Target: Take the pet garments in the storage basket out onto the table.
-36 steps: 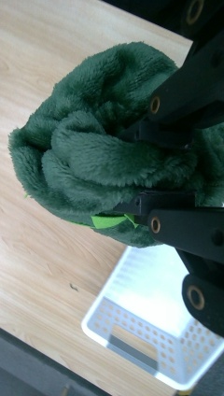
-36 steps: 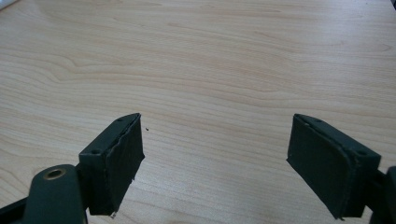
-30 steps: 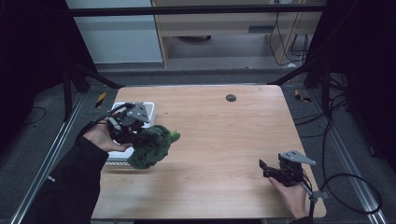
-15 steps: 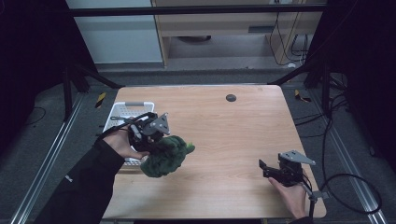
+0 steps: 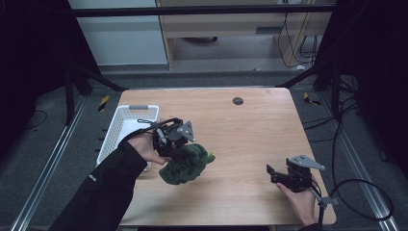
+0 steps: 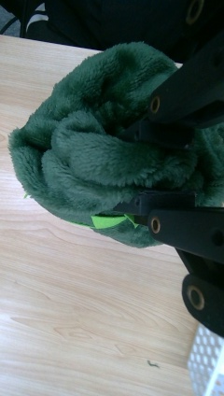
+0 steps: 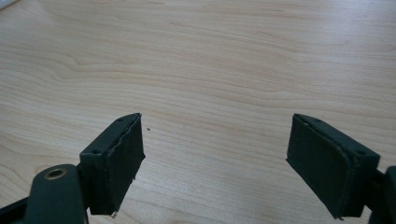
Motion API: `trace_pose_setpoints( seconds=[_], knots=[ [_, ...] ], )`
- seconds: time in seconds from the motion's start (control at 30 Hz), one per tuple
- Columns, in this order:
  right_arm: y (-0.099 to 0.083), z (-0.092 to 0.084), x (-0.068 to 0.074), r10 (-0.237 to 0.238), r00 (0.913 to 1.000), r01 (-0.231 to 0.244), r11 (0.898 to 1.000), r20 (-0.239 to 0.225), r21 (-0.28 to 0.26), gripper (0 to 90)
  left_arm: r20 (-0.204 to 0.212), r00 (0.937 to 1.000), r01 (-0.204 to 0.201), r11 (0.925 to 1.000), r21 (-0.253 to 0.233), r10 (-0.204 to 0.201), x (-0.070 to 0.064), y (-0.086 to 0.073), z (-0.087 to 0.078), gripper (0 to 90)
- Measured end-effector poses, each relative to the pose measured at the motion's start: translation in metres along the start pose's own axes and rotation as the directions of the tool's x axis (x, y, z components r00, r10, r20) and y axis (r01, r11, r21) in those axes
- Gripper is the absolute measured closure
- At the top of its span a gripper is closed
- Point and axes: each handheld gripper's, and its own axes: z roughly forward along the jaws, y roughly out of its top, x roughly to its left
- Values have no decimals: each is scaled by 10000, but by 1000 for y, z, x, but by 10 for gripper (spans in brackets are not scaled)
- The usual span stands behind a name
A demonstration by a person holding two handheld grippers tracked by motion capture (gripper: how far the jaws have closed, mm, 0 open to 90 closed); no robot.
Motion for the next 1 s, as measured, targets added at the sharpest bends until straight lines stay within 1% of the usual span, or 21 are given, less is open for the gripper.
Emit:
trace_pose_setpoints(
  seconds=[0.03,0.07,0.1,0.13,0.17,0.2,0.33,0.5,0.53,0.57,0.6,0.67,0.73,0.77,0.8,0.83,0.87,0.93,1.0],
  knots=[
    [0,0,0,4,10000,-4,10000,-4,-1,185,90,9999,-103,9999,102,102,0,4,5,737],
    [0,0,0,3,10000,-3,10000,-6,-5,185,90,9999,-103,9999,102,102,0,4,5,737],
    [0,0,0,1,10000,-1,10000,-8,-13,185,164,9998,-125,9996,237,122,0,7,11,737],
    [0,0,0,-2,10000,2,10000,-14,-15,185,226,9996,-154,9994,304,147,1,9,13,737],
    [0,0,0,-2,10000,2,10000,-14,-15,185,226,9996,-154,9994,304,147,1,9,13,737],
    [0,0,0,-7,10000,7,10000,-14,-17,185,234,9995,-209,9990,386,200,1,10,17,737],
    [0,0,0,17,10000,-17,10000,-18,-20,185,452,9986,-290,9987,428,271,3,14,27,736],
    [0,0,0,33,10000,-33,10000,-31,-15,185,591,9976,-391,9972,636,353,5,16,38,735],
    [0,0,0,33,10000,-33,10000,-31,-15,185,591,9976,-391,9972,636,353,5,16,38,735],
    [0,0,0,7,10000,-8,10000,-18,-25,185,601,9973,-462,9959,779,416,6,18,44,735],
    [0,0,0,7,10000,-8,10000,-18,-25,185,601,9973,-462,9959,779,416,6,18,44,735],
    [0,0,0,19,10000,-20,10000,-42,-20,185,636,9969,-532,9939,968,472,8,20,53,735],
    [0,0,1,44,10000,-44,10000,-48,-6,185,675,9965,-564,9935,988,498,11,22,60,735],
    [0,0,1,44,10000,-44,10000,-48,-6,185,675,9965,-564,9935,988,498,11,22,60,735],
    [0,0,0,42,10000,-42,10000,-53,-10,185,731,9960,-587,9930,1021,514,12,24,64,735],
    [0,0,0,4,10000,-4,10000,-36,-27,185,728,9959,-603,9931,1003,531,12,25,67,735],
    [0,0,0,87,9999,-87,10000,-75,-1,185,763,9957,-606,9928,1029,529,13,26,69,735],
    [0,0,0,97,9999,-97,10000,-75,0,185,810,9950,-662,9925,1030,580,14,28,74,734],
    [0,0,0,50,10000,-50,10000,-61,-10,185,841,9945,-707,9923,1017,623,13,30,77,735]
  ],
)
